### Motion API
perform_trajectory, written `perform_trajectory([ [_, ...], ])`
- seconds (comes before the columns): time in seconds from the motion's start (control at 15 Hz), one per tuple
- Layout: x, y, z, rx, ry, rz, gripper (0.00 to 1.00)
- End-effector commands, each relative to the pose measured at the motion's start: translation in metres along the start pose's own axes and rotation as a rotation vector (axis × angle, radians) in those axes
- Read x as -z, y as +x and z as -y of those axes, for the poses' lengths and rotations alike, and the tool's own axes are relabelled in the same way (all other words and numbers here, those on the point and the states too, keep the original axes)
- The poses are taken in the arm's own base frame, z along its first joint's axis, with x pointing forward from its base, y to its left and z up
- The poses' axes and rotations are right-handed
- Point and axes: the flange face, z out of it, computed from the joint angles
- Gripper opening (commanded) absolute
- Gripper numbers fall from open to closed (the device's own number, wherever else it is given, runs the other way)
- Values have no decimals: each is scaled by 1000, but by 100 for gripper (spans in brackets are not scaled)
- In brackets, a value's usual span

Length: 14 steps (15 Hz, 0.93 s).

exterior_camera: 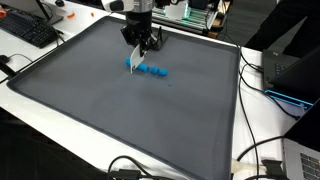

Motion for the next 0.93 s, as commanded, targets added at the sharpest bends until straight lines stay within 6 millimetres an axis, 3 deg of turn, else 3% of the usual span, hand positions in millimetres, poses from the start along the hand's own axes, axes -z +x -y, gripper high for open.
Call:
perform_trajectory([
  [0.0, -12, 2, -2, 24, -21, 20, 2],
  [0.87, -40, -2, -5, 41, -29, 59, 2],
])
